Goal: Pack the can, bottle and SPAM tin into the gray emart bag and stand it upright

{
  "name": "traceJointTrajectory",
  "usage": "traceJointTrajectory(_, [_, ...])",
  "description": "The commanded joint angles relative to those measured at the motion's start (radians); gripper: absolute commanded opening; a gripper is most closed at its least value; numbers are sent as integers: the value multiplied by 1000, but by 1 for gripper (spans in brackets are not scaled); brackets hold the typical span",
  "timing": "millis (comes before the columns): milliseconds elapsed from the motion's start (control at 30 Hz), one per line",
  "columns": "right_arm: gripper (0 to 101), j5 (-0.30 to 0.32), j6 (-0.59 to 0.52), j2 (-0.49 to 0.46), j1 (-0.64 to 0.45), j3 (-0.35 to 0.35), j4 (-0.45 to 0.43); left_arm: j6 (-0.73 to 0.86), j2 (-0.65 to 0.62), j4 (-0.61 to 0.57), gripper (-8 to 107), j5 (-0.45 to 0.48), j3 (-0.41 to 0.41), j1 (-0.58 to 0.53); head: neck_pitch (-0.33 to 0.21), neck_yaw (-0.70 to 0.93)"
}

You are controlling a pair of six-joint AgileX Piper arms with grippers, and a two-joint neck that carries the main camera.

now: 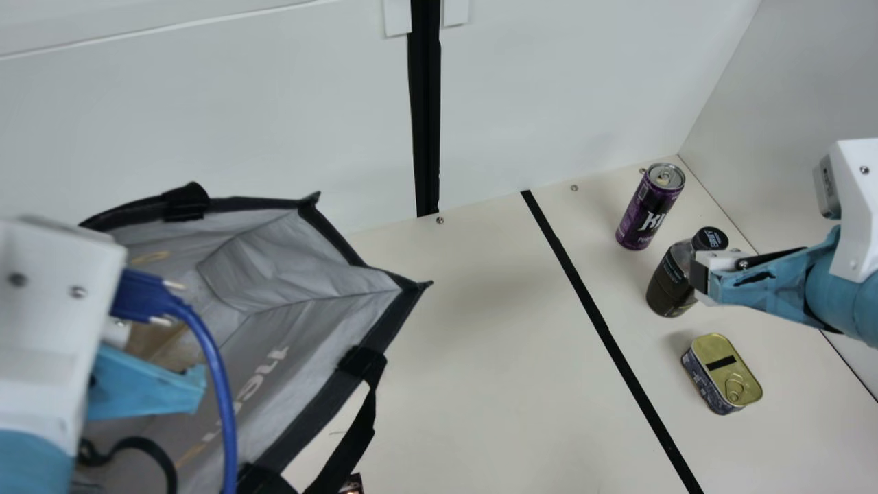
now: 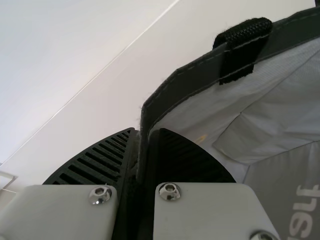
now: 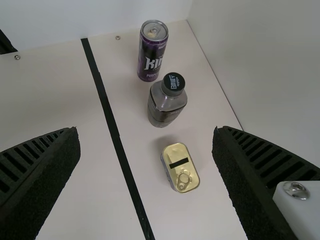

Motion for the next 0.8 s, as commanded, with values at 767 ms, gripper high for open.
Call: traceJointTrajectory(767, [95,0,0,0,0,0,0,-319,25,10,-8,0,278,-134,-23,-2])
